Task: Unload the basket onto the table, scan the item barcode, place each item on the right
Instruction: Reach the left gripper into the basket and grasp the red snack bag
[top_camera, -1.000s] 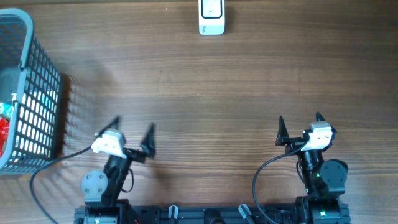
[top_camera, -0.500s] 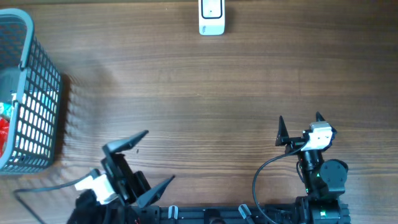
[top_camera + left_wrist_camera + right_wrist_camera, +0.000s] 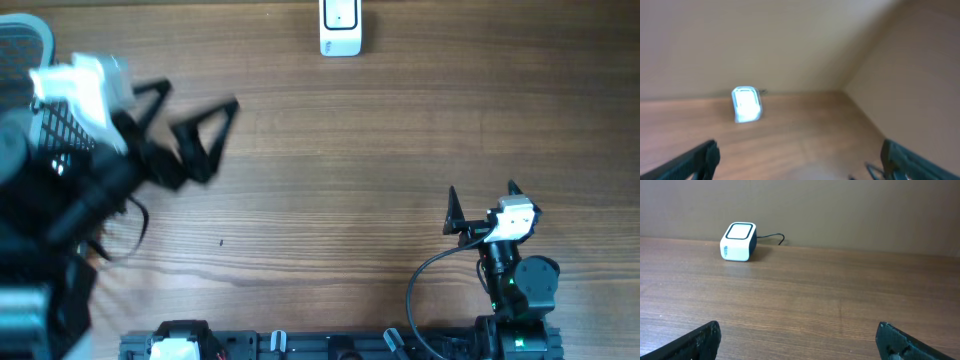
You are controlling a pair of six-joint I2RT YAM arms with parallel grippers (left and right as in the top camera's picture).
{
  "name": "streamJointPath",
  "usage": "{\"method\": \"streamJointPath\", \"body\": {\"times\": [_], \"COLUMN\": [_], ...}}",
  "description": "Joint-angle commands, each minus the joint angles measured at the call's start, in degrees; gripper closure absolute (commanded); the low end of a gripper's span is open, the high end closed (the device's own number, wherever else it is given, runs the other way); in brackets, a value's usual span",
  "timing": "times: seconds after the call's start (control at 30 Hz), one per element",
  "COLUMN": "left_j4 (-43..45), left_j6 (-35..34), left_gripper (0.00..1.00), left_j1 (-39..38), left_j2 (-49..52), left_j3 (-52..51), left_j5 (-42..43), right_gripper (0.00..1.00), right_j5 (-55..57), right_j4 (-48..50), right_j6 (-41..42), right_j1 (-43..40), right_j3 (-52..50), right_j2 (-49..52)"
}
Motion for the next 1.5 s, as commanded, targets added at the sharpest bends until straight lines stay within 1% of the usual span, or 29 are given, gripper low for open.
{"method": "streamJointPath", "body": {"times": [0.0, 0.07, 0.1, 0.13, 0.17, 0.2, 0.23, 0.27, 0.33, 0.4, 0.5, 0.57, 0.63, 0.7, 0.8, 0.87, 0.9, 0.97, 1.03, 1.1, 1.17, 1.27, 1.37, 1.47], "left_j4": [-15.87, -25.88, -31.19, -34.73, -39.26, -40.87, -41.57, -41.79, -41.77, -41.81, -42.6, -43.67, -44.11, -45.22, -46.69, -46.69, -46.66, -46.16, -43.85, -42.42, -44.74, -44.37, -43.93, -41.68], "left_j6": [-6.32, -9.14, -11.34, -12.59, -13.77, -13.86, -13.84, -13.88, -14.03, -14.03, -14.03, -14.03, -14.03, -13.99, -13.44, -11.04, -9.86, -9.9, -9.9, -9.9, -9.66, -6.86, -6.93, -7.76], "left_gripper": [0.0, 0.0, 0.0, 0.0, 0.0, 0.0, 0.0, 0.0, 0.0, 0.0, 0.0, 0.0, 0.0, 0.0, 0.0, 0.0, 0.0, 0.0, 0.0, 0.0, 0.0, 0.0, 0.0, 0.0], "left_j1": [0.24, 2.23, 4.2, 6.21, 10.91, 14.4, 18.38, 23.47, 30.97, 37.24, 42.38, 44.13, 45.18, 45.83, 45.83, 45.77, 45.72, 45.75, 46.18, 46.71, 47.19, 47.23, 47.21, 47.23], "left_j2": [14.69, 23.63, 28.37, 31.67, 37.07, 39.8, 41.94, 43.54, 45.38, 48.02, 50.93, 52.17, 52.87, 53.72, 56.83, 59.08, 59.84, 60.96, 61.96, 62.71, 63.39, 63.73, 63.73, 63.73], "left_j3": [23.63, 37.46, 45.18, 50.99, 60.61, 65.75, 69.13, 70.27, 69.61, 69.46, 69.46, 69.46, 69.46, 69.46, 69.44, 68.22, 66.45, 62.14, 58.27, 56.39, 55.71, 52.63, 47.69, 41.18], "left_j5": [-33.57, -44.72, -49.07, -50.97, -51.63, -50.77, -49.68, -47.21, -41.81, -39.3, -38.69, -38.69, -38.29, -36.15, -36.2, -35.6, -34.91, -35.43, -35.56, -35.56, -35.69, -36.57, -40.02, -43.32], "right_gripper": [0.0, 0.0, 0.0, 0.0, 0.0, 0.0, 0.0, 0.0, 0.01, 0.0, 0.0, 0.0, 0.0, 0.0, 0.0, 0.0, 0.0, 0.0, 0.0, 0.0, 0.0, 0.0, 0.0, 0.0], "right_j5": [0.85, 0.85, 0.85, 0.85, 0.85, 0.85, 0.85, 0.85, 0.85, 0.85, 0.85, 0.85, 0.85, 0.85, 0.85, 0.85, 0.85, 0.85, 0.85, 0.85, 0.85, 0.85, 0.85, 0.85], "right_j4": [0.17, 0.17, 0.17, 0.17, 0.17, 0.17, 0.17, 0.17, 0.17, 0.17, 0.17, 0.17, 0.17, 0.17, 0.17, 0.17, 0.17, 0.17, 0.17, 0.17, 0.17, 0.17, 0.17, 0.17], "right_j6": [-0.15, -0.13, -0.15, -0.15, -0.15, -0.15, -0.15, -0.13, -0.15, -0.13, -0.13, -0.13, -0.15, -0.15, -0.15, -0.13, -0.13, -0.13, -0.15, -0.13, -0.13, -0.15, -0.15, -0.15], "right_j1": [-0.17, -0.17, -0.17, -0.17, -0.17, -0.17, -0.17, -0.17, -0.17, -0.17, -0.17, -0.17, -0.17, -0.17, -0.17, -0.17, -0.17, -0.17, -0.17, -0.17, -0.17, -0.17, -0.17, -0.17], "right_j3": [-0.04, -0.04, -0.04, -0.04, -0.04, -0.04, -0.04, -0.04, -0.04, -0.04, -0.04, -0.04, -0.04, -0.04, -0.04, -0.04, -0.04, -0.04, -0.04, -0.04, -0.04, -0.04, -0.04, -0.04], "right_j2": [-0.15, -0.15, -0.15, -0.15, -0.15, -0.15, -0.15, -0.15, -0.15, -0.15, -0.15, -0.15, -0.15, -0.15, -0.15, -0.15, -0.15, -0.15, -0.15, -0.15, -0.15, -0.15, -0.15, -0.15]}}
